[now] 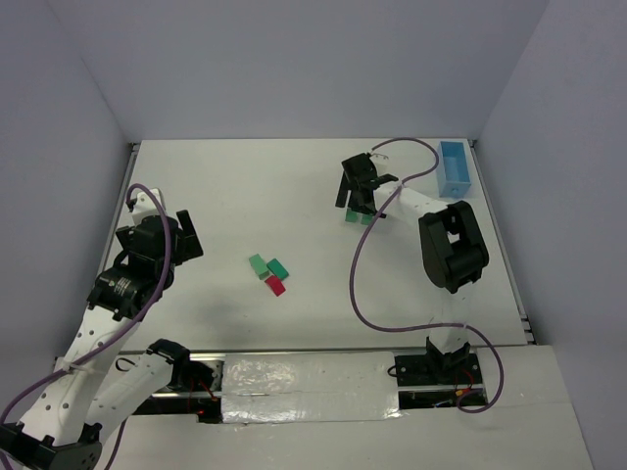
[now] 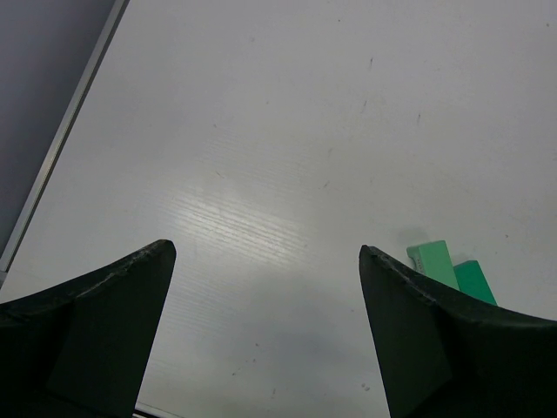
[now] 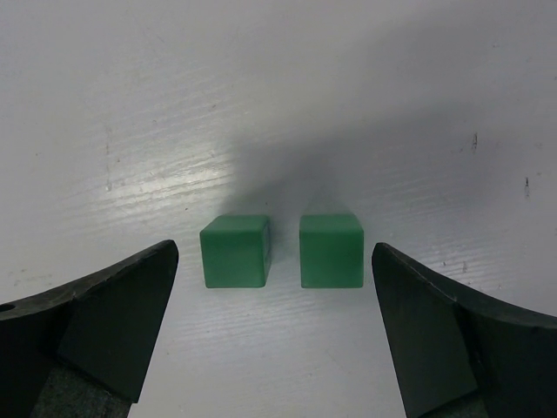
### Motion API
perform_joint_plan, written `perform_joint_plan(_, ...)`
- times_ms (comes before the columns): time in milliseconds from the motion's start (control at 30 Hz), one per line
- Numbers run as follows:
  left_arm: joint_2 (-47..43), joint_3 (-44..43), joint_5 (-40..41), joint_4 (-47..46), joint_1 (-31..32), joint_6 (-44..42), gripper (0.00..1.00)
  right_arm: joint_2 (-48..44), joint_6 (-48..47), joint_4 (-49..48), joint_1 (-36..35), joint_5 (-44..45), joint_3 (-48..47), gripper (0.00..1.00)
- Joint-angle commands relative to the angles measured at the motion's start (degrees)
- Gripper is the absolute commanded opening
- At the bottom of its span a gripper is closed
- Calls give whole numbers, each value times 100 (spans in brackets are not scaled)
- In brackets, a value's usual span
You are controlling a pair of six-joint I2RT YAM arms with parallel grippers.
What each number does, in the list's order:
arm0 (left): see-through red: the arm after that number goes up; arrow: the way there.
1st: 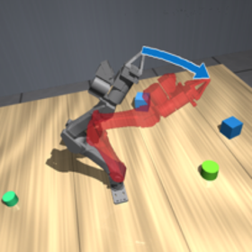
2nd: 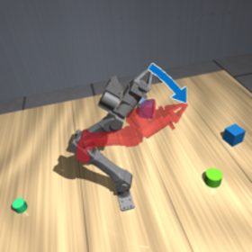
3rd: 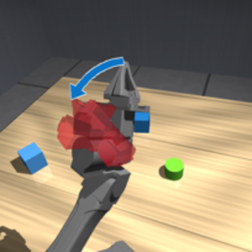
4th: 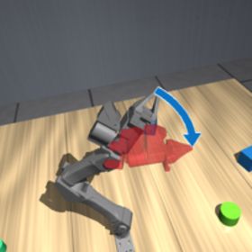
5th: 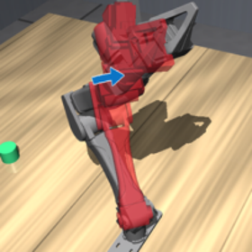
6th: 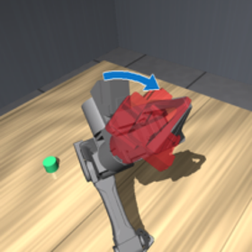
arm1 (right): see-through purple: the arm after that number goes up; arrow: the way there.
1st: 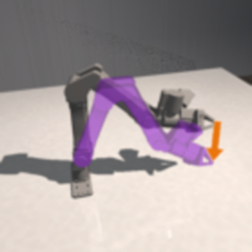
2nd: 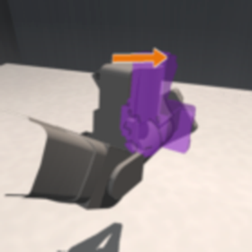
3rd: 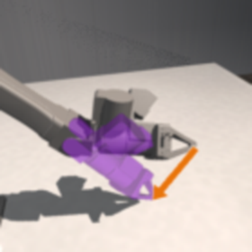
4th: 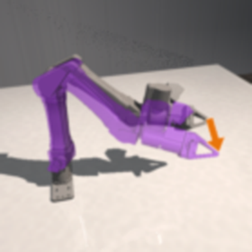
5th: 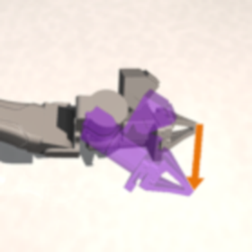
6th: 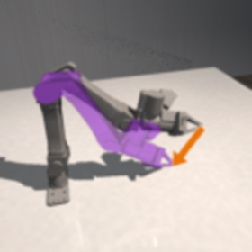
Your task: Build the wood block tower
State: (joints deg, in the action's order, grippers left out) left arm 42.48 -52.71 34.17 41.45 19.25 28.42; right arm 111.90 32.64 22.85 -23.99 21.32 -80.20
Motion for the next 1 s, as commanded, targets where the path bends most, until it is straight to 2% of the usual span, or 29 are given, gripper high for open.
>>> perform_joint_plan(0,-73,41,-7,-260,-26,-127,100,8,-74,97,-27,293,-127,100)
perform_joint_plan(700,-99,50,-7,-269,-26,-127,100,218,-232,-44,43,-93,-145,99)
perform_joint_plan(967,-73,50,-16,-269,-26,-135,100,192,-250,-97,35,-128,-101,91)
